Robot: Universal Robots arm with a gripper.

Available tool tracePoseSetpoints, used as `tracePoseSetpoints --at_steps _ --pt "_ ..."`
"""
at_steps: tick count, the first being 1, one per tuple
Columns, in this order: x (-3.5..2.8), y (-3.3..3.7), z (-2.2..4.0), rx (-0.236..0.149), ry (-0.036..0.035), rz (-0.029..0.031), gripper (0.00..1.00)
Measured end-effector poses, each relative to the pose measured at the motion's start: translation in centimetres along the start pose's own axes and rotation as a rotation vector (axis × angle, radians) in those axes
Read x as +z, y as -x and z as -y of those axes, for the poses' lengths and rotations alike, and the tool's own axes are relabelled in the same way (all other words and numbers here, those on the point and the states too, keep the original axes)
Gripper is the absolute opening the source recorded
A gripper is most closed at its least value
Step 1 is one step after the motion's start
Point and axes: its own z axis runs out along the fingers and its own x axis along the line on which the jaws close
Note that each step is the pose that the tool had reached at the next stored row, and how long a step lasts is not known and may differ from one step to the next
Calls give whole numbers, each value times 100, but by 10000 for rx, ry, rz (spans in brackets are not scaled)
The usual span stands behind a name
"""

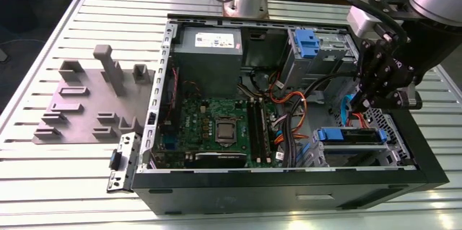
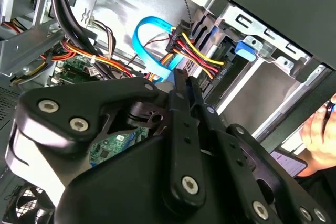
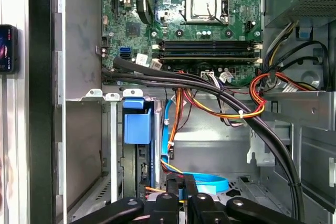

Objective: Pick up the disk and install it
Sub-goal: 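Insert the second disk wire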

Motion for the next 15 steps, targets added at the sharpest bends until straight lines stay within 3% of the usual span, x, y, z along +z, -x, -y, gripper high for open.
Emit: tracePoseSetpoints --at_steps 7,15 --pt "5 -10 -5 0 -3 16 16" --pt "21 -133 -42 -8 -22 29 16"
